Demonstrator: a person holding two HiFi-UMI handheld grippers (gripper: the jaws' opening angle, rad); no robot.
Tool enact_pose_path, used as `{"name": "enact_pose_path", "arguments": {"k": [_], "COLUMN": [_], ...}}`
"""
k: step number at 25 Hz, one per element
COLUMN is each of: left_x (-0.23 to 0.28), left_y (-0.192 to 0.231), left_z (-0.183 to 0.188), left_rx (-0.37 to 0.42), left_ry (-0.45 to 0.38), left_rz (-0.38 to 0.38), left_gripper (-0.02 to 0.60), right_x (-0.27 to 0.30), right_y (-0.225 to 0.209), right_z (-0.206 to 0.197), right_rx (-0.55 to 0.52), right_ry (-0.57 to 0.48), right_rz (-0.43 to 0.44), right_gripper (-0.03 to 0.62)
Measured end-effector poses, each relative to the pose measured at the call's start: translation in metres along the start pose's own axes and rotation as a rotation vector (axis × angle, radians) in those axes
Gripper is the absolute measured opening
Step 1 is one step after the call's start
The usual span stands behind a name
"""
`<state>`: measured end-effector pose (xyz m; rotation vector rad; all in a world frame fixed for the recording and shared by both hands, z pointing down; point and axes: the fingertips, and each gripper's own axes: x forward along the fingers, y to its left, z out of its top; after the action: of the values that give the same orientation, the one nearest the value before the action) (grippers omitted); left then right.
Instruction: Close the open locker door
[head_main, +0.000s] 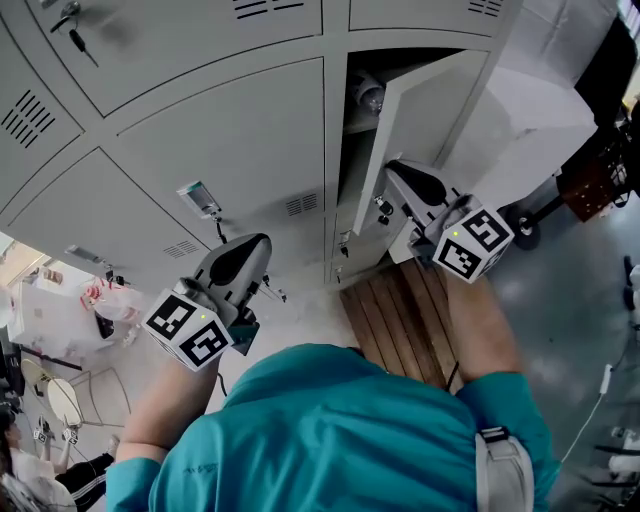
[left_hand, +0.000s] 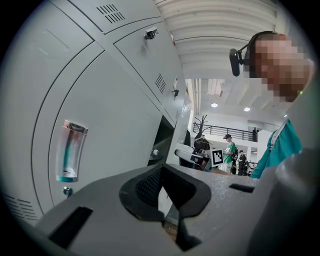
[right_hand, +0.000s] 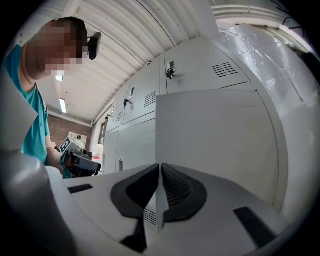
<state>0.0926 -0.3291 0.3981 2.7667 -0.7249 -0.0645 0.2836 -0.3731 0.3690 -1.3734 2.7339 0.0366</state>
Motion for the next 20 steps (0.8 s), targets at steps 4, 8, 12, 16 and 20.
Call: {"name": "enact_pose_path", "arguments": {"k": [4,8,12,16,20], "left_x": [-0.001,-0.002,-0.003,-0.001,-0.001], "left_y": [0.008,0.016,0.023,0.030,0.035], "left_z": [0.003,0.004,0.003,0.000,-0.002], "left_rx": [0.004,0.008,0.001,-0.008,-0.019], "left_ry": [0.001,0.001,0.006,0.011,0.012], "left_rz": [0.012,0.025,0.038,0.043,0.050], "left_gripper": [0.003,0.003,0.003,0.003,0.003], "right_x": [0.017,0.033,0.046,0.061,0.075], "right_y": [-0.008,-0.016,-0.025,-0.036,-0.045], "right_z": [-0.001,-0.001,0.003,0.005,0.004], "right_rx": [0.004,0.006,0.002,-0.008,0.001], "right_ry": [0.002,0.004,-0.002,0.008,0.018], "right_rz": [-0.014,-0.042,-0.079,-0.129,-0.183], "right_gripper": [0.023,0.021,0.021,0.017,0.002]}}
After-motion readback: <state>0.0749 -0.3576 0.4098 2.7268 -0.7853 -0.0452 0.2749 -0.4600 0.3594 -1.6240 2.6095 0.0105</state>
